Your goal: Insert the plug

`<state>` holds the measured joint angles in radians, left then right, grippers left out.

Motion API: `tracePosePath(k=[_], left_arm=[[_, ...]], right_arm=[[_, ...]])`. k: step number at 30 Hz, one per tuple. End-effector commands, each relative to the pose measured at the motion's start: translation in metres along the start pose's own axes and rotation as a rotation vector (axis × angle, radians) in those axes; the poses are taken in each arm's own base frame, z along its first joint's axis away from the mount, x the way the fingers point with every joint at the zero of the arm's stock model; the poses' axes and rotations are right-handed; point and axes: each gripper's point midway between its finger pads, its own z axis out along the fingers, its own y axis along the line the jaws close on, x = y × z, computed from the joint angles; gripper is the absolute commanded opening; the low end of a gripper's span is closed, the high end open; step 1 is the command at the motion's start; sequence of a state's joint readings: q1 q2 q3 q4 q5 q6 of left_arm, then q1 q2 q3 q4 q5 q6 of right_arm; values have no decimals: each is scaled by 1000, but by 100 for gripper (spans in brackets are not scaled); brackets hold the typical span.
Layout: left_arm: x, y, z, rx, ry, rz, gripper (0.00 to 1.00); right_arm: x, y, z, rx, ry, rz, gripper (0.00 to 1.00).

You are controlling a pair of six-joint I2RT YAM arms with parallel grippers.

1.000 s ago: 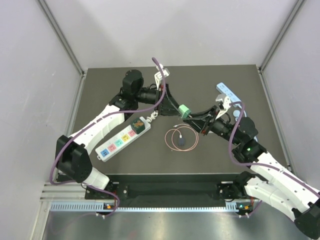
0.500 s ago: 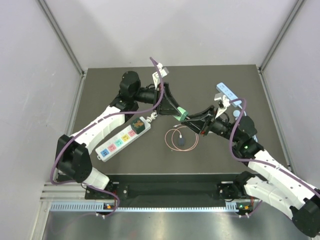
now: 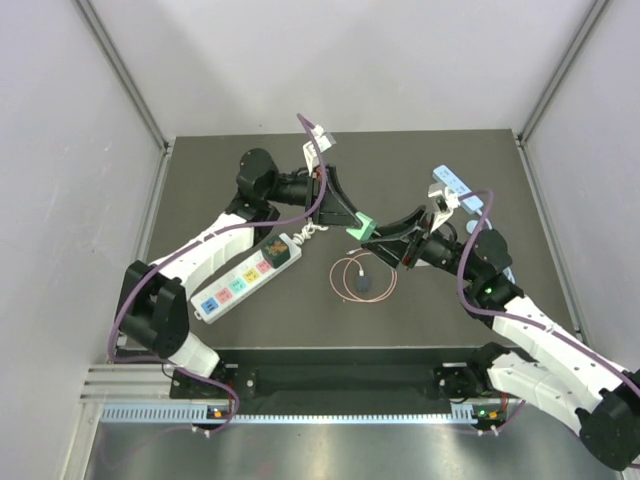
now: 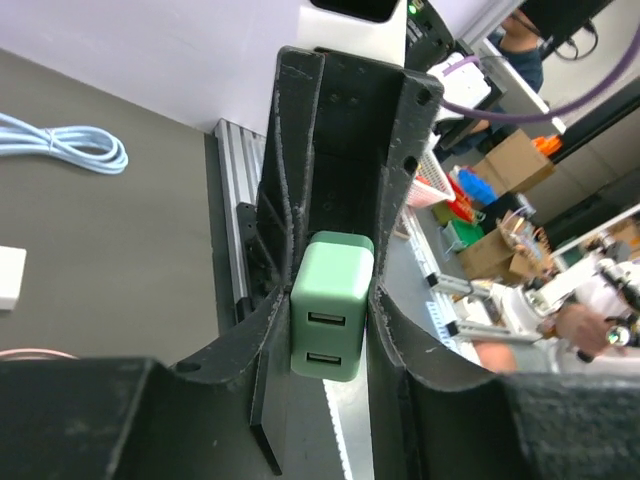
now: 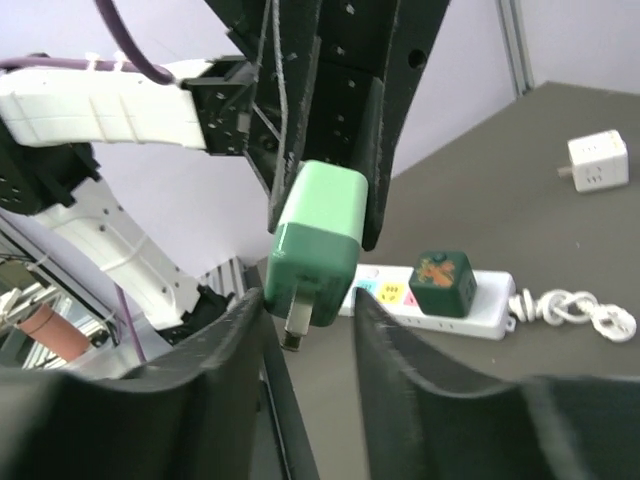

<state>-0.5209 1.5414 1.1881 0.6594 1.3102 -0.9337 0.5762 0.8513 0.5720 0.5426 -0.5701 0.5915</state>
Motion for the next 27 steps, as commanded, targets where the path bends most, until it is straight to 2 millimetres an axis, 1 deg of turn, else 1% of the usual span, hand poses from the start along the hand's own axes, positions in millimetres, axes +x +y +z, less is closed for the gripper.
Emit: tracePosePath(k=[1, 2, 4, 5, 6, 7, 8, 9, 10, 11, 12, 13, 14, 15, 16, 17, 18, 19, 20, 21, 22, 23, 24, 26, 27], left_arm=[[-11, -9, 4, -9, -46, -12, 0], [-10, -4, 4, -29, -49, -27, 0], [-5, 9, 2, -99, -55, -62, 0], [-5, 14, 0, -131, -59, -73, 0], [-5, 17, -2, -162, -60, -27, 0], [-1, 29, -6, -245, -59, -106, 0], [-1, 34, -10, -295, -59, -113, 0], [7, 37, -16, -365, -25, -147, 0], [7, 42, -22, -417, -27, -148, 0], [4, 50, -32, -498, -48, -157, 0], [-1, 47, -39, -536, -64, -149, 0], [1, 46, -48, -573, -69, -189, 0], [-2, 52, -62, -636, -102, -209, 0], [-9, 47, -72, -674, -123, -199, 0], [-7, 50, -84, -737, -124, -215, 0], [6, 55, -104, -838, -101, -280, 0], [4, 63, -126, -978, -84, -213, 0], [8, 66, -140, -1063, -56, -193, 0], [25, 65, -154, -1136, 9, -217, 0], [24, 70, -178, -1262, 61, -147, 0], [28, 72, -192, -1329, 92, -145, 0], [37, 73, -209, -1381, 166, -135, 0], [42, 76, -223, -1436, 208, -124, 0], [53, 84, -240, -1470, 293, -123, 0], [62, 88, -247, -1463, 362, -97, 0]], right_arm=[[-5, -15, 0, 56, 7, -24, 43], [-7, -15, -1, 62, 1, -27, 51], [-12, -16, -5, 75, -8, -29, 59], [-14, -16, -7, 78, -12, -31, 67], [-16, -16, -8, 82, -14, -32, 71], [-17, -16, -11, 92, -15, -33, 75], [-20, -16, -13, 101, -21, -37, 82], [-21, -15, -16, 110, -21, -40, 85], [-23, -15, -18, 116, -24, -49, 88], [-25, -15, -20, 127, -30, -52, 92], [-26, -14, -24, 138, -33, -52, 93], [-28, -17, -26, 157, -41, -62, 94], [-30, -18, -27, 166, -45, -65, 97], [-28, -20, -30, 180, -40, -62, 99], [-29, -20, -31, 184, -40, -68, 100], [-27, -22, -31, 189, -33, -68, 100], [-25, -25, -32, 199, -23, -64, 100], [-24, -27, -33, 206, -19, -63, 100], [-22, -29, -34, 210, -15, -63, 100], [-20, -31, -35, 217, -7, -61, 100], [-19, -32, -35, 219, -4, -61, 100], [-16, -32, -36, 215, 4, -59, 100], [-16, -31, -37, 211, 4, -62, 100], [-12, -29, -37, 193, 13, -64, 100], [-10, -28, -38, 185, 17, -64, 100]])
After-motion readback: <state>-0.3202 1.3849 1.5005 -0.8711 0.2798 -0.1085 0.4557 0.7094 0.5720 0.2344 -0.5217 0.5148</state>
